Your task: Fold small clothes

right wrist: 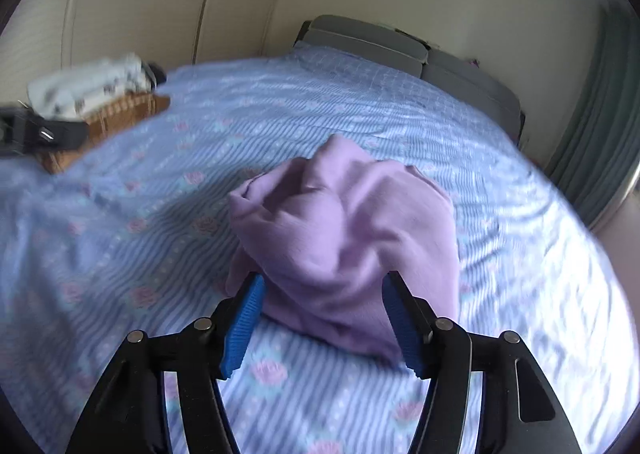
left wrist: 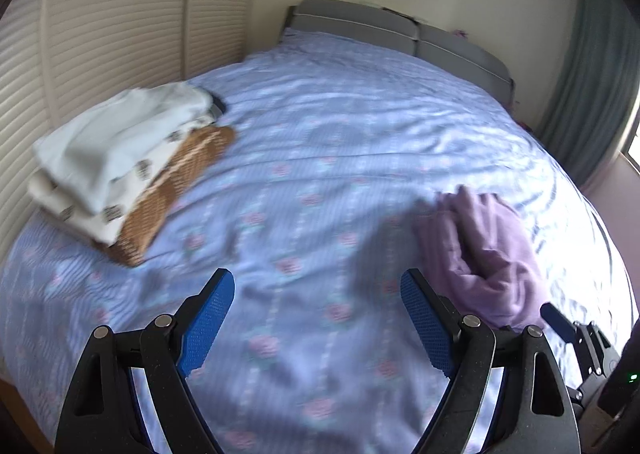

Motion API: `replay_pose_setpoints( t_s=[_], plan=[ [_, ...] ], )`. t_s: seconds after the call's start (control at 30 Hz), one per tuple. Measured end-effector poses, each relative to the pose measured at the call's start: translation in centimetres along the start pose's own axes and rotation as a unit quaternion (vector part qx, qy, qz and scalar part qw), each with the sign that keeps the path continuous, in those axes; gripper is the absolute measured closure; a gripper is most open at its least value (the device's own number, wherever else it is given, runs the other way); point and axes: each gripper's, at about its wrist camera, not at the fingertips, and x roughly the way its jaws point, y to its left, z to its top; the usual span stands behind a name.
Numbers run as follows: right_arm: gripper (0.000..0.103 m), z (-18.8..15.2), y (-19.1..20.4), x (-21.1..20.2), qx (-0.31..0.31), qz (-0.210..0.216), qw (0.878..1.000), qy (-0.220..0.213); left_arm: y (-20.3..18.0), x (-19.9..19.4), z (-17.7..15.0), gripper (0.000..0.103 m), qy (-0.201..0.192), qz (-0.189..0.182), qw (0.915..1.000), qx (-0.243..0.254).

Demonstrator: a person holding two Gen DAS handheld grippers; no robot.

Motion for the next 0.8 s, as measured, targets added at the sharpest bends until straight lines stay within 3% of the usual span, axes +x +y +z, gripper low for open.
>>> replay_pose_setpoints(
  t_s=[0.2, 0.27, 0.33, 0.47, 0.53, 0.8],
  plan=[
    [0.041, -2.0, -5.9, -1.3, 0.123, 0.034, 0.992, 0.004, -5.3, 1.1, 1.4, 0.018, 0.006, -0.05, 0.9982, 0.031],
    [0.041, -2.7, -8.2, -1.6, 0.161, 0.033, 0.986, 0.004, -7.7, 1.7, 2.0, 0.027, 0.006, -0.075, 0.996, 0.05],
    [0.041, -3.4, -10.3, -1.7, 0.191, 0.03, 0.981, 0.002, -9.8, 2.5, 2.6, 0.043, 0.01, -0.092, 0.9931, 0.073],
    [0.041, -4.2, -13.6, -1.6, 0.232, 0.02, 0.973, -0.003, -13.8, 5.3, 3.6, 0.056, 0.035, -0.111, 0.9871, 0.11],
    [0.041, -4.6, -15.0, -1.6, 0.248, 0.016, 0.969, -0.005, -14.6, 6.7, 3.6, 0.063, 0.056, -0.112, 0.9856, 0.114],
    [0.041, -7.0, -18.9, -1.3, 0.292, 0.017, 0.956, -0.002, -14.1, 10.6, 1.5, 0.064, 0.131, -0.11, 0.9816, 0.085]
  ],
)
